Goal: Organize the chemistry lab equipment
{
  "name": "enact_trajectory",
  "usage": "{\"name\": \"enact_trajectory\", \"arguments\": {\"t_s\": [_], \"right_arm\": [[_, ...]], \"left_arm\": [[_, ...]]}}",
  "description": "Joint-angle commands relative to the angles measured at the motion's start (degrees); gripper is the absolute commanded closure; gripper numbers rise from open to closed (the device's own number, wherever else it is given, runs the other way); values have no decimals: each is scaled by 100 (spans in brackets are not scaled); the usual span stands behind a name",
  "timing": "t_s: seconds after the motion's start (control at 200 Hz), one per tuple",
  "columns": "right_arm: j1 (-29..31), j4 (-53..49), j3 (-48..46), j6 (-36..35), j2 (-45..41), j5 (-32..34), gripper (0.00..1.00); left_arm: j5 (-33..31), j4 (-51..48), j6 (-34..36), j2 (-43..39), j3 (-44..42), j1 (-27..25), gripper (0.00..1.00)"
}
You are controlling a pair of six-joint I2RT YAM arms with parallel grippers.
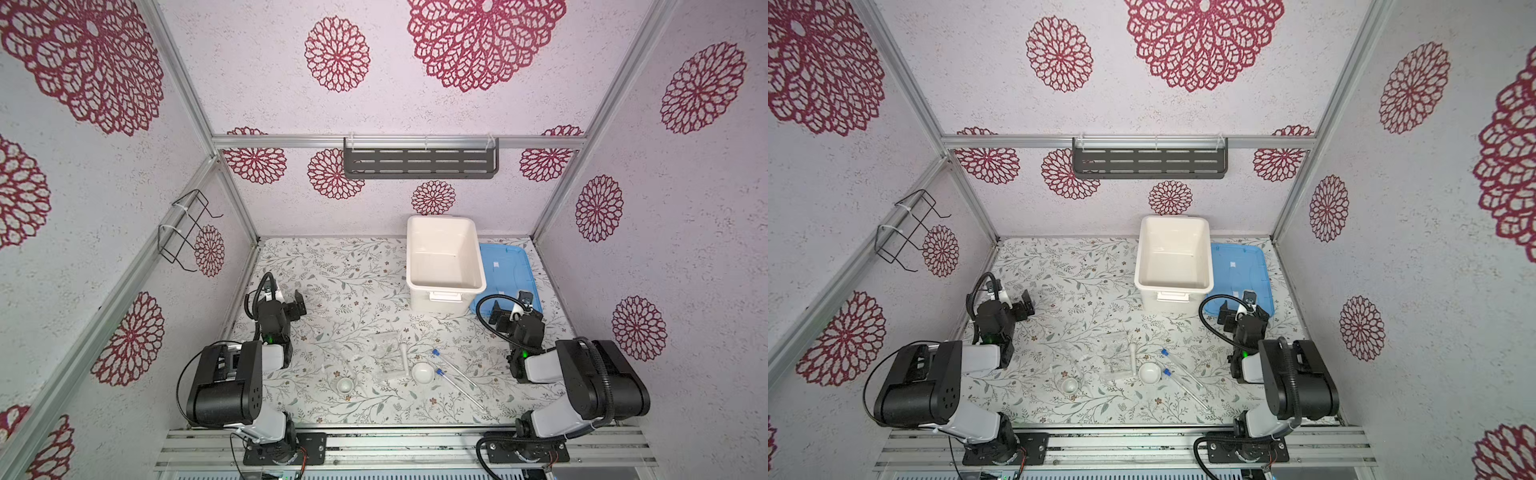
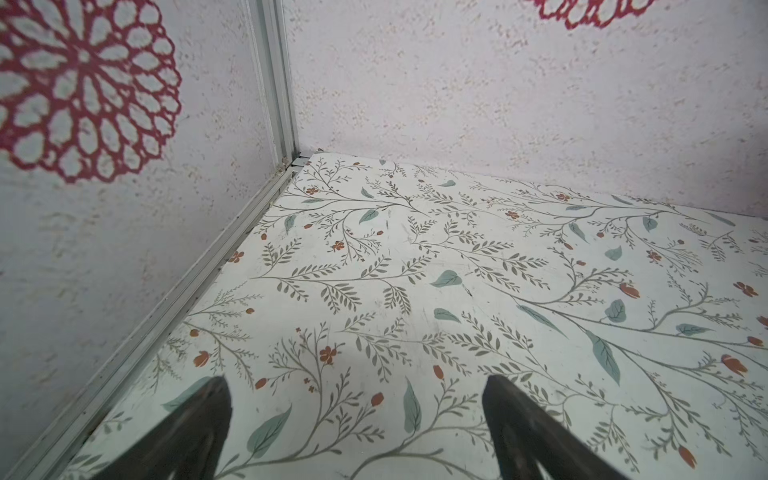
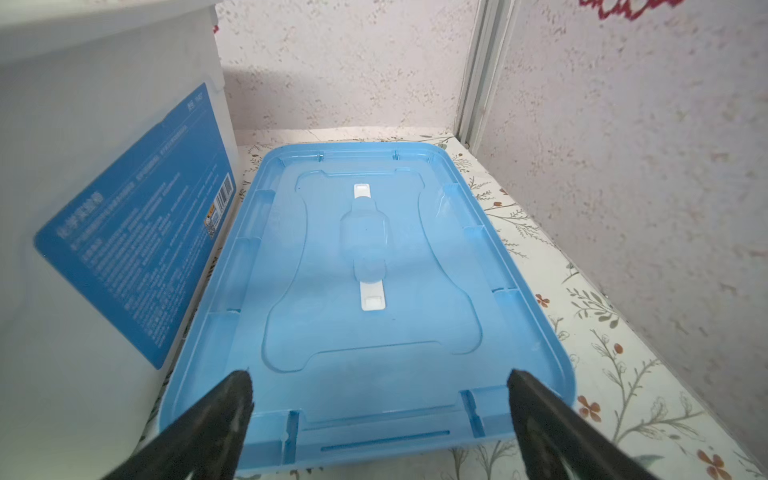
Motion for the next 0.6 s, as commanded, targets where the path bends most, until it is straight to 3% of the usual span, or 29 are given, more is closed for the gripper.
{"name": "enact_trajectory", "arguments": {"t_s": [0.0,0.595], "right_arm": [[-5,220,61,-77,-47,66,1],[-5,203,72,-57,-47,56,1]], "left_arm": [[58,71,37,-1,81,30,3],[282,14,-55,4,106,167,3]]}}
